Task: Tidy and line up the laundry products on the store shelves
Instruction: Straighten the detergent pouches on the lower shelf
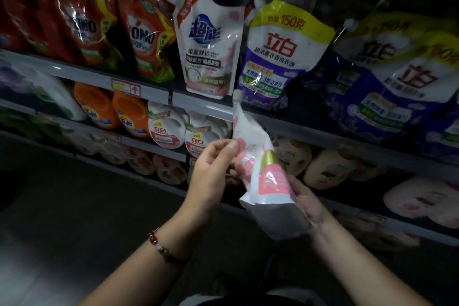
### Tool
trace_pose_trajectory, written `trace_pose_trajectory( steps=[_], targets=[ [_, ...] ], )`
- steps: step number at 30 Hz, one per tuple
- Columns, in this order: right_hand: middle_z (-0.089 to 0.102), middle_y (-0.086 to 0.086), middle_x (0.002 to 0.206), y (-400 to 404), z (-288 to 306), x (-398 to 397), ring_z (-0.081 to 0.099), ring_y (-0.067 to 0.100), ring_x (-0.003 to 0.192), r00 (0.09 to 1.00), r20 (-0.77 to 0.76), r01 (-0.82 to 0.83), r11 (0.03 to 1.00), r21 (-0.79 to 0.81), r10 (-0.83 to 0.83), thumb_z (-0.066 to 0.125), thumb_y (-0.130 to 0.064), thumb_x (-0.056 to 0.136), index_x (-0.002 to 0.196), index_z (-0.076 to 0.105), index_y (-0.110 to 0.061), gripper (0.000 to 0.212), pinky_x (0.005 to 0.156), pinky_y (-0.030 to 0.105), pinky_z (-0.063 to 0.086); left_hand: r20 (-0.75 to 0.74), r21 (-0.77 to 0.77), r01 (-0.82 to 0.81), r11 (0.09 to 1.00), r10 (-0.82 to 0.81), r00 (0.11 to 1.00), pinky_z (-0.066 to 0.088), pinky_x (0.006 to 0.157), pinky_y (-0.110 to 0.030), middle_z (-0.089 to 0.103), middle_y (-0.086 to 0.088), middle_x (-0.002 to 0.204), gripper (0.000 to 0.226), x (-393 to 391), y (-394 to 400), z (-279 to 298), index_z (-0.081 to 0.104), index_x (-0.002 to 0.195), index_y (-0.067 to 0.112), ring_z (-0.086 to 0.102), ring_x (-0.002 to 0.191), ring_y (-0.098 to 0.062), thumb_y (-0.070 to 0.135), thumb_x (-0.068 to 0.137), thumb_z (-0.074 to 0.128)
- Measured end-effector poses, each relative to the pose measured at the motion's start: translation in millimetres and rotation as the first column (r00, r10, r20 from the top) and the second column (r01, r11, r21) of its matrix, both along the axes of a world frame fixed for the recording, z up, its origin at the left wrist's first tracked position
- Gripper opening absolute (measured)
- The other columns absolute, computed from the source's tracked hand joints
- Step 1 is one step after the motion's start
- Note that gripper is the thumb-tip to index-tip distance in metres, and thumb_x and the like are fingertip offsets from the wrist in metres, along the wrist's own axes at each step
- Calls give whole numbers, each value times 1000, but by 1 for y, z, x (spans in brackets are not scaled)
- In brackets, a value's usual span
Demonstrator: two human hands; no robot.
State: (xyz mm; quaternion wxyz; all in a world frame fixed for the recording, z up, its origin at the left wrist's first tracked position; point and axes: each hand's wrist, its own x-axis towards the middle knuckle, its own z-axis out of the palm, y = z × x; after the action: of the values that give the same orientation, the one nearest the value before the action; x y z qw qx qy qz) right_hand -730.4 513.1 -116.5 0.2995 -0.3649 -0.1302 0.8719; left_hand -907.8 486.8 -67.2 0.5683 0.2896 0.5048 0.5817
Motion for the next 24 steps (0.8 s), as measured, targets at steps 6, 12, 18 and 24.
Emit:
trace_pose_trajectory(
  steps=[6,12,18,24],
  targets=[
    [52,23,139,13,20,1,51,39,129,1000,5,-15,974,228,15,75,-10,81,142,44,-8,68,107,55,40,27,-186,248,951,-248,968,58,89,-37,64,-5,124,83,-8,11,-5,38,145,19,70,104,-21,60,78,65],
    [69,16,118,8,62,7,68,37,105,885,460,-275,712,646,-75,73,7,76,136,48,-18,69,85,46,57,484,-242,443,863,-288,826,45,106,-50,65,-19,128,65,-3,8,-27,59,133,10,62,119,-36,56,86,60],
    [70,-7,117,1,95,-1,70,13,99,621,763,-599,520,609,-178,69,-6,81,143,38,-46,80,91,47,56,557,-215,381,899,-208,804,46,105,-54,63,-22,129,57,7,15,-50,63,130,7,63,114,-38,44,86,68],
    [63,-9,119,-13,118,-10,64,9,98,397,873,-747,452,487,-283,67,-23,82,145,18,-58,86,87,34,54,678,-141,394,908,-201,707,47,101,-53,67,-21,121,53,22,15,-57,64,127,6,67,104,-37,40,87,68]
  ],
)
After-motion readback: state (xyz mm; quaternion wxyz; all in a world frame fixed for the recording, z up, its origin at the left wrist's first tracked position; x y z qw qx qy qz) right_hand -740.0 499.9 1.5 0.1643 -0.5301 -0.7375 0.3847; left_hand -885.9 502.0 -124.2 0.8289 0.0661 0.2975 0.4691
